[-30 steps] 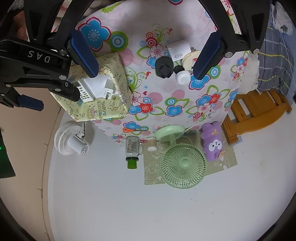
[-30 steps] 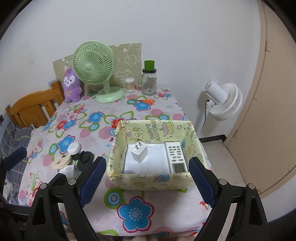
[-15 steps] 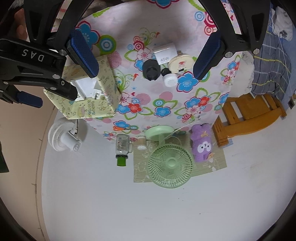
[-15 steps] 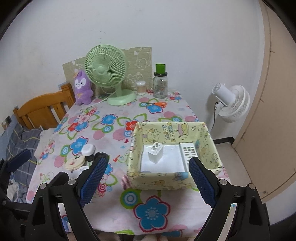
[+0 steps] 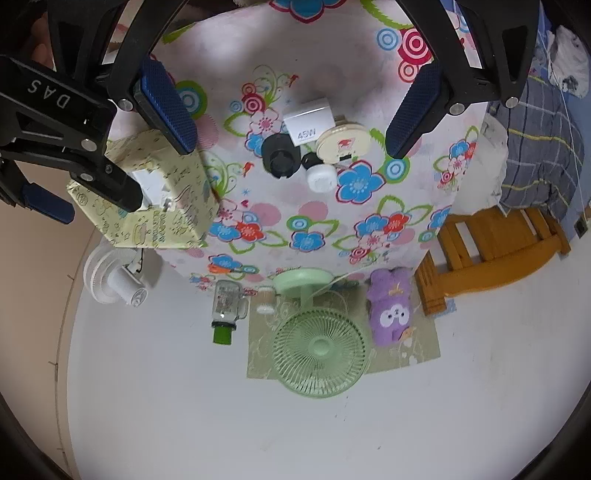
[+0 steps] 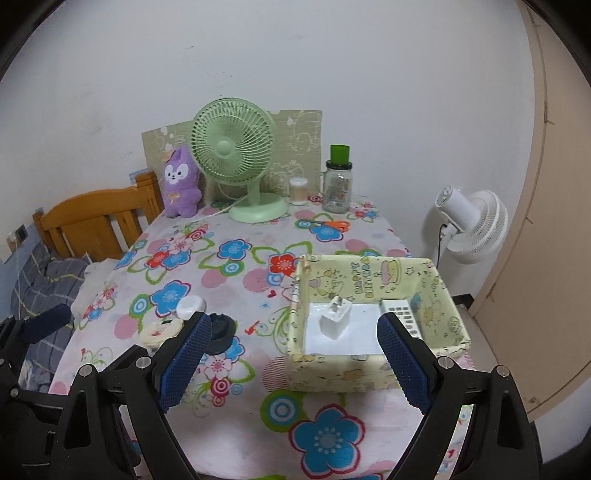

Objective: Organize rigid objects
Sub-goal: 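Withdraw both grippers from the box back toward the remaining objects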

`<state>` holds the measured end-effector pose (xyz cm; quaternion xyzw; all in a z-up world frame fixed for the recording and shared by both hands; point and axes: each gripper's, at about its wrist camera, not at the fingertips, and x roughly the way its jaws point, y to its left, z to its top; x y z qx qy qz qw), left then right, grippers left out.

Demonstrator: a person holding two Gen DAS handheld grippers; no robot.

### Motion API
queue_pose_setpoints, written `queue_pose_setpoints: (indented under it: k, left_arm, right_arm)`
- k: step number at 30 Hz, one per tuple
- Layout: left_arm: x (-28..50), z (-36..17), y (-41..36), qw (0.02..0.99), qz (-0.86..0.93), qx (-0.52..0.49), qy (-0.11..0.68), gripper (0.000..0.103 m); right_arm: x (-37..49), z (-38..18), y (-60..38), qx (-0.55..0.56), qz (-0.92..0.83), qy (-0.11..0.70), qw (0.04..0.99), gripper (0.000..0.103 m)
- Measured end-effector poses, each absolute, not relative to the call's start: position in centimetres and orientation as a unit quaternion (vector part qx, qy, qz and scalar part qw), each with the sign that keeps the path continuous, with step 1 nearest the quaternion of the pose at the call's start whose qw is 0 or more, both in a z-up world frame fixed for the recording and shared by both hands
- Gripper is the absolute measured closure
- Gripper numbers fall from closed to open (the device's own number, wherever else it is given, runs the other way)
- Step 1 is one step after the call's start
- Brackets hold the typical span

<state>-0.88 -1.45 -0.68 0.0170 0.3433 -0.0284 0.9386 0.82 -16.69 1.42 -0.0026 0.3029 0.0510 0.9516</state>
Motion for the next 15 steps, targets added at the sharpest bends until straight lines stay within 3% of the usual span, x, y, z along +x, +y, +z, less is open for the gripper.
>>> queue_pose_setpoints:
  k: [15]
  left_arm:
    - [-0.2, -3.4, 2.1, 0.938, 0.000, 0.007, 0.346, 0.000]
  right_arm:
    - [0.9, -0.9, -13.6, -0.012, 0.092, 0.293, 0.952, 0.010]
